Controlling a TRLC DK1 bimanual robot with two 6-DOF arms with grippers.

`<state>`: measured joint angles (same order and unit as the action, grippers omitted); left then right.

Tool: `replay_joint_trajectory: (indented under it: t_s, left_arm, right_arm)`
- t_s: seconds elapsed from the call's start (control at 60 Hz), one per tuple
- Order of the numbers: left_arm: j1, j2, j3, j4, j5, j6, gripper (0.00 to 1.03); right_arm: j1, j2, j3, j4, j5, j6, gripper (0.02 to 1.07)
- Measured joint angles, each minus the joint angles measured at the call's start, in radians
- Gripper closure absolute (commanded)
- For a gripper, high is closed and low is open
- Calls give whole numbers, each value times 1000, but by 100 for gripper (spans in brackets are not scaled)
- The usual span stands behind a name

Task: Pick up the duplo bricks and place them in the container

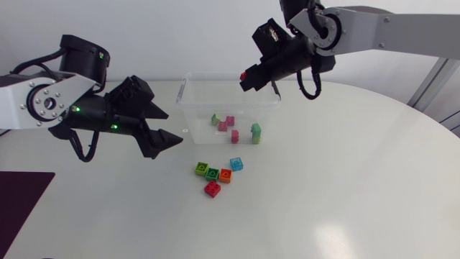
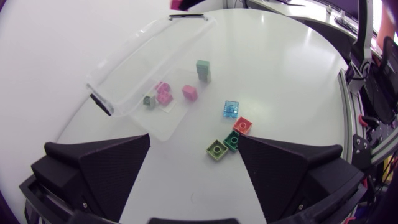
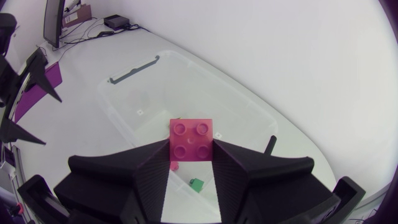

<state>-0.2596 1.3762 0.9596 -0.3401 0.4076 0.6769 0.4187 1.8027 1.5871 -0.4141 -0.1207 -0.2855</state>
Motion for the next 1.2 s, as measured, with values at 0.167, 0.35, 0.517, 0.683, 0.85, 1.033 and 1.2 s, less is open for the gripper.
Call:
replay_joint_trajectory:
  t_s: [0.167, 0.35, 0.517, 0.683, 0.85, 1.033, 1.2]
  left_arm:
    - [-65, 66, -12, -3, 4, 141, 5]
    - [-98, 229, 19, -61, -5, 293, 5]
    - [-98, 341, 121, -139, -28, 414, 5]
    - [-114, 424, 203, -163, -69, 489, 5]
    - [-117, 510, 251, -183, -93, 528, 6]
    - [-124, 583, 323, -219, -111, 556, 7]
    - [-149, 619, 348, -234, -123, 566, 14]
  right_arm:
    - [-18, 123, 118, 7, 16, 21, 74]
    - [-23, 219, 220, 14, 66, 25, 11]
    - [-23, 151, 131, 26, 66, 25, 11]
    - [-20, -69, -110, 63, 65, 25, 11]
    - [5, -262, -326, 98, 65, 38, 11]
    - [59, -355, -526, 126, 66, 75, 11]
    - [98, -325, -614, 146, 104, 123, 11]
